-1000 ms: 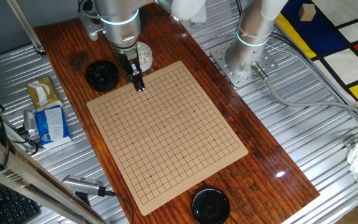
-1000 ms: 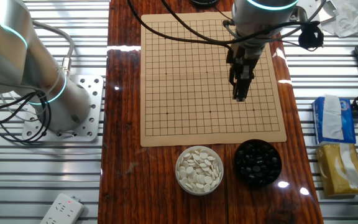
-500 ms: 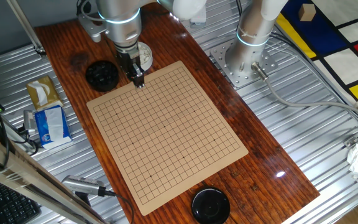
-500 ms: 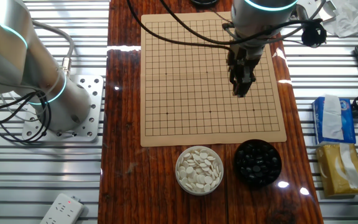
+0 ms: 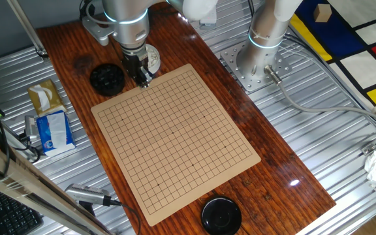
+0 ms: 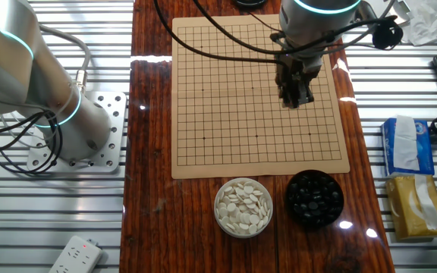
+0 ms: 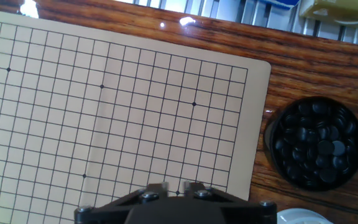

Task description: Play the first move as black on the 3-4 point in the upper right corner of the Go board

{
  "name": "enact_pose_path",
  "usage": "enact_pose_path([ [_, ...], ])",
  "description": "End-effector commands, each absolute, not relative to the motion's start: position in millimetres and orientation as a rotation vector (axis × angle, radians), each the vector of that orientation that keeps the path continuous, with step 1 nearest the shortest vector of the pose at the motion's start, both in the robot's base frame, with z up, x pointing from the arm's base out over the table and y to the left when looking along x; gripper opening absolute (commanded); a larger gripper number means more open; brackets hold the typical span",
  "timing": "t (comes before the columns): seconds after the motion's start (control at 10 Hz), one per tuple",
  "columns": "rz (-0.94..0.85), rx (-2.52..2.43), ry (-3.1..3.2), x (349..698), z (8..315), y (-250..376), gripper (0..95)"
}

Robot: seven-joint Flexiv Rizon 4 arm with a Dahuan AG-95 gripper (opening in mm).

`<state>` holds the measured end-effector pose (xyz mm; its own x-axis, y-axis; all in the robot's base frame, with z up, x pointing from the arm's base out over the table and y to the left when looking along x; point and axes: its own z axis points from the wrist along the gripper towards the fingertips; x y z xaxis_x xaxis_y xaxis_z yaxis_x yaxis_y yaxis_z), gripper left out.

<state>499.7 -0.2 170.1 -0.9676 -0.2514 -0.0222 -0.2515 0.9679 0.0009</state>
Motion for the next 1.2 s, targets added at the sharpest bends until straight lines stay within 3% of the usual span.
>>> enact_pose_path([
  [0.1,0.006,-0.394,3.095,499.9,170.1,-0.3,0.0],
  [1.2,0.01,-0.419,3.094,499.9,170.1,-0.3,0.0],
])
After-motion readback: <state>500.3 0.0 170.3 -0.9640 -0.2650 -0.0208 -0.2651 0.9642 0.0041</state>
